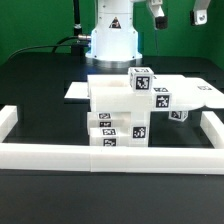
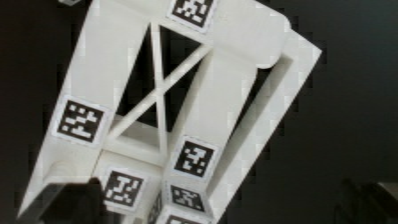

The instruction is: Assemble chair

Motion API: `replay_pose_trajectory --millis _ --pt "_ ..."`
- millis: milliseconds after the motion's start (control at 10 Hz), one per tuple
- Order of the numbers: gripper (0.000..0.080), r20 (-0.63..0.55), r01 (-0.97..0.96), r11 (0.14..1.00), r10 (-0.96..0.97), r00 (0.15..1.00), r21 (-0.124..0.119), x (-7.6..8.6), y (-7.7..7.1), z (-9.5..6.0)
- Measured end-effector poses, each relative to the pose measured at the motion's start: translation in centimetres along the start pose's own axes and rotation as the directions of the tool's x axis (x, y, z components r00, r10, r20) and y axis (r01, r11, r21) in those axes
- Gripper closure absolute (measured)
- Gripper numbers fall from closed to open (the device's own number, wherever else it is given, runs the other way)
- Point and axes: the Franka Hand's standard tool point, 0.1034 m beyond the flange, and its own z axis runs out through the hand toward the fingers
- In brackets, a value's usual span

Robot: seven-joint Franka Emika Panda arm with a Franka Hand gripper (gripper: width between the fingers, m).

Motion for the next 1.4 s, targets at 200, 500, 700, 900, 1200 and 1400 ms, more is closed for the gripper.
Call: replay_pose_trajectory --millis 200,500,700,900,1200,1400 --pt "0.0151 0.0 0.168 0.986 -0.168 0.986 -0.005 -2.2 1.8 0.7" --pt "0.0151 -0.089 0.416 0.907 -0.421 0.903 -0.064 -5.9 1.3 0.8" --pt "0.0151 -0.079 0.581 0.81 -0.587 0.806 -0.082 -5.9 1.5 0.9" --pt "0.0151 -0.072 0.603 0.793 -0.609 0.79 -0.087 -6.1 1.7 1.2" --pt "0.0151 0.021 0.566 0.814 -0.568 0.822 -0.128 -8.2 5.8 4.6" --pt "0.0151 -0.013 0.545 0.829 -0.55 0.835 -0.124 -10.3 6.6 7.1"
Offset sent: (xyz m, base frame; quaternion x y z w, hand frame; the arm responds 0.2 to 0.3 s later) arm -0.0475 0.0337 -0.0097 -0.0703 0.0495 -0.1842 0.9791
